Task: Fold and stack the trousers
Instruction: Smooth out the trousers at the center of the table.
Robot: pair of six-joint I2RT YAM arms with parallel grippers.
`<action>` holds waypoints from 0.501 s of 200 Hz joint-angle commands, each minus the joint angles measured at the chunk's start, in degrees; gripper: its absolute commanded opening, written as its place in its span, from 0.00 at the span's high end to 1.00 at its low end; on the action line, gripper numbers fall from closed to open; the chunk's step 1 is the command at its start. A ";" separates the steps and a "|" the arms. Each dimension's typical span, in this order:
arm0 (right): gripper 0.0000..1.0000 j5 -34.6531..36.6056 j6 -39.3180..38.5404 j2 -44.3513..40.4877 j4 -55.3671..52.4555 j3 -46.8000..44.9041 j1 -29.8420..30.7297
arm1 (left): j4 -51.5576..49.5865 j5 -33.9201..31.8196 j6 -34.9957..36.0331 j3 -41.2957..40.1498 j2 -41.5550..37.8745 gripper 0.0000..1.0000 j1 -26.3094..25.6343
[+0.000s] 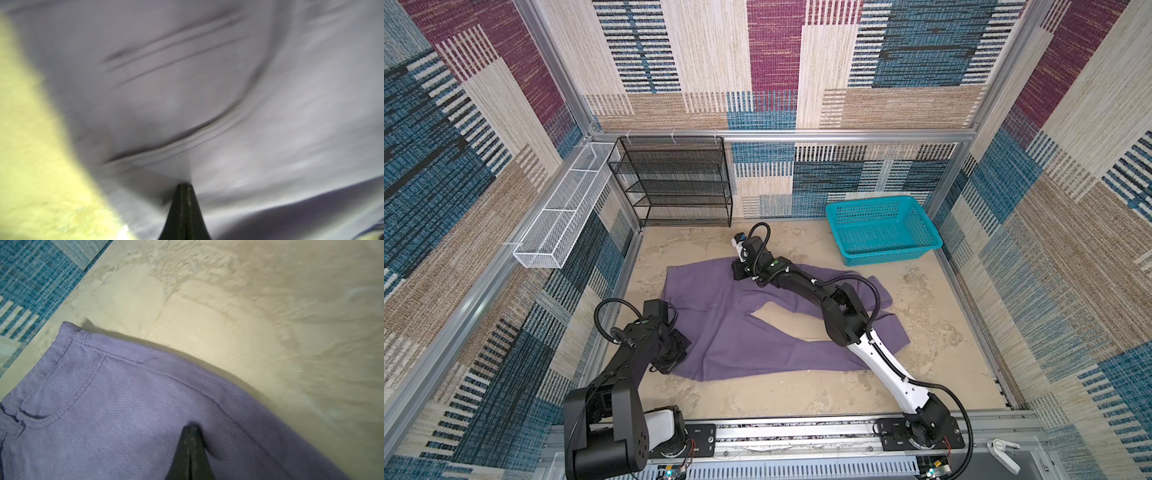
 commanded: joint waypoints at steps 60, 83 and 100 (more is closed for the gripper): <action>0.97 -0.87 -4.31 -7.84 -3.56 -8.05 1.38 | -4.56 0.11 0.91 8.32 3.18 1.00 0.77; 0.96 -0.73 -5.11 -11.52 -3.55 -8.55 2.38 | -6.35 1.01 0.66 13.11 1.40 1.00 0.69; 0.95 -0.20 -4.95 -15.05 -3.79 -9.45 2.67 | -6.31 1.09 -0.10 16.79 0.20 1.00 0.68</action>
